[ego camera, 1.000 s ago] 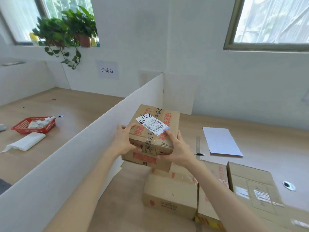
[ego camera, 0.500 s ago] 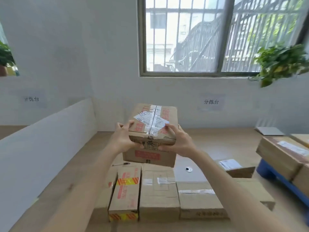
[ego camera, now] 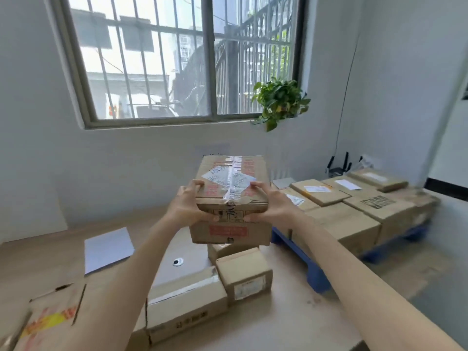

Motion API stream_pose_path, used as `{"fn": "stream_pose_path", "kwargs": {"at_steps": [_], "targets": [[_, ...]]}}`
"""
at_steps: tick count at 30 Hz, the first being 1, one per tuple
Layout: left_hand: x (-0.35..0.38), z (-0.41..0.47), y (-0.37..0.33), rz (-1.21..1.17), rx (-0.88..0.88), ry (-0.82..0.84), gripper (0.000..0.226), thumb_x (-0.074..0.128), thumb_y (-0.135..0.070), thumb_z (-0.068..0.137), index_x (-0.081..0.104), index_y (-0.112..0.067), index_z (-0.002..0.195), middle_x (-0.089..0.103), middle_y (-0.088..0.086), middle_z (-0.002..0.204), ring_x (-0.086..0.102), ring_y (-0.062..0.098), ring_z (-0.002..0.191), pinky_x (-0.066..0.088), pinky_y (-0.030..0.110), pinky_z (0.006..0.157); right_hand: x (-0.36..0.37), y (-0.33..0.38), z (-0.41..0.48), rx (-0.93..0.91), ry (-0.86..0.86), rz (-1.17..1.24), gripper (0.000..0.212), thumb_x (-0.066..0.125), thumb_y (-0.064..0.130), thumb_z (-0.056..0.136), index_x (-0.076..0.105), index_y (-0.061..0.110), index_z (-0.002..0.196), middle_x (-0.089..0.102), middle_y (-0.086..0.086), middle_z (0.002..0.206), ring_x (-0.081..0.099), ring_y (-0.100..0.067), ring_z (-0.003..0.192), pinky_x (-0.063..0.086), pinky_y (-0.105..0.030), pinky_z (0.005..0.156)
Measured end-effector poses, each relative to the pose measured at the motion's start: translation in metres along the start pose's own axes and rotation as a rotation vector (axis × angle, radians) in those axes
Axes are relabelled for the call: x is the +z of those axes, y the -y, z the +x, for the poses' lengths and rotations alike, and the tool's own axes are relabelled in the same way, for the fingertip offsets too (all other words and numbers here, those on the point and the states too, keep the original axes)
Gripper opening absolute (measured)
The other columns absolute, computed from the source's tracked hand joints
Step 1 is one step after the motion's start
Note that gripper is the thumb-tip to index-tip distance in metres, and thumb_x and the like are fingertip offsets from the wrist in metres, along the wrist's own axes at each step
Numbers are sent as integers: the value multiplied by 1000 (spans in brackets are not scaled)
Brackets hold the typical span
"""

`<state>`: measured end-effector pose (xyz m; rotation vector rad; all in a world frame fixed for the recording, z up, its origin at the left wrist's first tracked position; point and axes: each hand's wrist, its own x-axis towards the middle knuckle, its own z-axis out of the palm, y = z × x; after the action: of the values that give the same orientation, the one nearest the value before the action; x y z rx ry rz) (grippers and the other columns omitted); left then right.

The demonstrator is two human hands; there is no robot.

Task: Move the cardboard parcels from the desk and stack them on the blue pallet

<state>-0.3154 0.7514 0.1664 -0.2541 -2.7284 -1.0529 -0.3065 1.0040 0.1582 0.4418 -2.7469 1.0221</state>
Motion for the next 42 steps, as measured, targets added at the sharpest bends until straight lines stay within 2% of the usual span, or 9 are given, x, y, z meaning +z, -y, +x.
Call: {"fn": "stream_pose_path", "kwargs": {"at_steps": [4,8,20,26,29,33,37,40,42], "targets": [[52,31,-45,13,55,73,106,93,-32,54,31,-32,140,34,3,116,41,20,105,42,31,91,-43,-51,-12,45,-60,-17,98,86,44,63,31,35,145,40,-4,138,47,-21,123,43,-34,99],[105,69,-88,17,114,118,111,93,-36,52,28,-34,142,32,3,116,44,28,112,45,41,100,-85,-110,-7,111,-84,-70,104,86,49,59,29,38,145,33,-6,146,40,-24,132,38,-42,106],[248,195,-164,-50,115,113,107,91,-36,54,28,-35,141,31,4,116,43,30,116,47,46,98,-191,-258,66,157,-19,-108,100,86,35,66,28,34,147,27,-5,150,33,-26,137,33,-42,108],[279,235,-173,-20,62,85,109,92,-34,54,27,-33,142,30,5,116,41,30,117,46,45,99,-200,-308,113,141,30,-68,102,88,35,63,29,35,146,33,-2,144,40,-25,131,39,-42,106],[290,248,-170,-15,22,60,107,91,-30,56,27,-30,143,30,5,117,42,30,117,46,42,99,-201,-325,137,108,73,-61,103,88,35,62,29,37,145,30,-2,149,41,-24,131,39,-41,107],[302,264,-161,-8,-55,32,107,91,-26,56,28,-30,143,29,5,118,42,29,117,46,42,100,-194,-346,171,79,150,-36,103,89,33,62,29,36,145,34,-1,146,37,-24,133,36,-43,109],[316,276,-149,4,-137,-12,108,92,-25,55,29,-29,143,29,5,117,42,29,116,45,41,100,-182,-370,203,26,203,-15,100,89,31,62,33,35,144,37,-1,145,35,-23,134,36,-37,107],[329,285,-143,8,-193,-31,108,92,-23,55,30,-27,144,29,5,118,43,26,115,44,39,101,-172,-389,223,0,260,28,99,90,32,60,34,38,142,34,-3,149,29,-24,140,33,-43,111],[338,290,-142,9,-223,-44,107,92,-22,55,31,-27,143,29,3,117,43,23,112,44,35,100,-167,-403,233,-30,277,31,99,90,31,61,34,37,143,35,-4,146,33,-24,136,35,-41,108]]}}
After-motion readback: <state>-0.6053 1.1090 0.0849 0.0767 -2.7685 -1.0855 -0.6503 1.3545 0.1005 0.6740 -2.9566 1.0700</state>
